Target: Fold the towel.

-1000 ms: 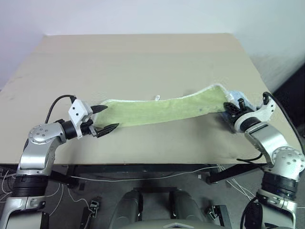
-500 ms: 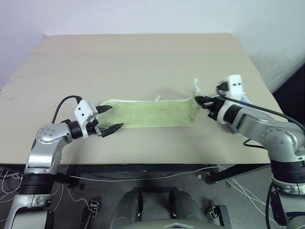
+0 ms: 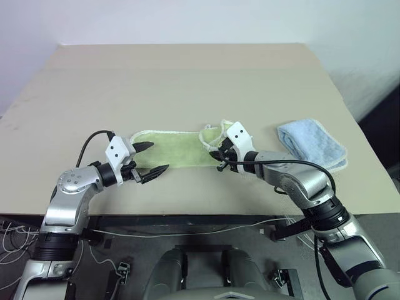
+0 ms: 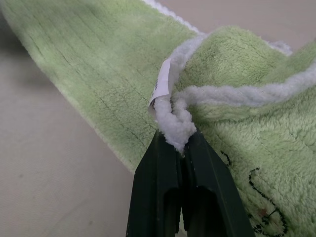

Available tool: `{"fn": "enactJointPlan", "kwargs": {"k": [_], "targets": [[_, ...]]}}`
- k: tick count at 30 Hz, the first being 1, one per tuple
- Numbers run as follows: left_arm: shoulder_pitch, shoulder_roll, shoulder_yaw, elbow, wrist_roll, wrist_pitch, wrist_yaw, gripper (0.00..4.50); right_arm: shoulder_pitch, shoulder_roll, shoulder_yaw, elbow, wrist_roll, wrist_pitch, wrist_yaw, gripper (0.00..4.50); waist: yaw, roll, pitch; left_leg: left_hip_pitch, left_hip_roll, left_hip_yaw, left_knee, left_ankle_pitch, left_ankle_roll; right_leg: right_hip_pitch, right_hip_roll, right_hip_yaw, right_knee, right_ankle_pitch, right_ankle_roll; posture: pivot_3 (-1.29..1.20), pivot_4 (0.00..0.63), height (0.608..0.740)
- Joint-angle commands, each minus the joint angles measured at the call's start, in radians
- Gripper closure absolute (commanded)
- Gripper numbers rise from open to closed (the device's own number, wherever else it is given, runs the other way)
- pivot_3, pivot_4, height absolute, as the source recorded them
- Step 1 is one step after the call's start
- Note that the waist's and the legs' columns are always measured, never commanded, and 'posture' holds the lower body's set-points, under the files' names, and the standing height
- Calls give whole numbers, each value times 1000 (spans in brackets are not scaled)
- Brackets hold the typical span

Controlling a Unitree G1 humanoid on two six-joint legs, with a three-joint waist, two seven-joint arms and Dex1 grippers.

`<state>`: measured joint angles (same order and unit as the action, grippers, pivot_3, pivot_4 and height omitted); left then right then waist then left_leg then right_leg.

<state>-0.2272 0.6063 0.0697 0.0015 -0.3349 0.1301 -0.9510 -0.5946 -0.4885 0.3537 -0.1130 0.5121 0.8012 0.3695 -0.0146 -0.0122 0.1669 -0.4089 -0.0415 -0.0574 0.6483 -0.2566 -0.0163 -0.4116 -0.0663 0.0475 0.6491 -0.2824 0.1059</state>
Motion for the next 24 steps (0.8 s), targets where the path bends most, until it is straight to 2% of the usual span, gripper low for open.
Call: {"fn": "enactJointPlan", "kwargs": {"k": [1,4,5,7,14,17,18,20,24], "targets": [[12,3,15,-53,-12,3,12,0,-18,29,-27,-10,-44,-20,33,4480,0,0,0,0,0,0,0,0,0,0,0,0,0,0,0,0,150,740],[15,2,13,-60,-13,8,17,0,-8,53,-41,-15,-53,-14,58,4480,0,0,0,0,0,0,0,0,0,0,0,0,0,0,0,0,150,740],[16,2,13,-62,-14,10,18,0,-5,61,-49,-18,-52,-11,64,4273,0,0,0,0,0,0,0,0,0,0,0,0,0,0,0,0,150,740],[19,2,14,-66,-17,17,21,0,2,73,-70,-35,-41,-1,78,3796,0,0,0,0,0,0,0,0,0,0,0,0,0,0,0,0,150,740],[82,-17,64,-139,-100,87,54,0,51,54,-179,-155,-1,20,126,1462,0,0,0,0,0,0,0,0,0,0,-1,0,0,0,0,0,150,740],[141,-43,109,-208,-166,141,99,0,70,34,-269,-175,20,-4,145,1462,0,0,0,0,0,0,-1,0,0,0,-1,0,0,0,0,0,150,740],[158,-53,123,-231,-193,165,118,0,63,36,-294,-151,15,-19,143,1633,0,0,0,0,0,0,-1,0,0,0,-1,1,-1,0,0,0,150,740],[187,-76,148,-277,-252,223,157,0,41,42,-321,-80,-14,-62,138,2108,0,0,0,0,0,0,-1,0,0,0,-1,1,-1,0,0,0,150,740],[265,-154,186,-389,-385,347,284,0,-7,71,-286,99,-98,-223,194,3530,-2,0,0,0,0,0,-1,0,0,1,-1,1,-1,0,0,0,150,740]]}}
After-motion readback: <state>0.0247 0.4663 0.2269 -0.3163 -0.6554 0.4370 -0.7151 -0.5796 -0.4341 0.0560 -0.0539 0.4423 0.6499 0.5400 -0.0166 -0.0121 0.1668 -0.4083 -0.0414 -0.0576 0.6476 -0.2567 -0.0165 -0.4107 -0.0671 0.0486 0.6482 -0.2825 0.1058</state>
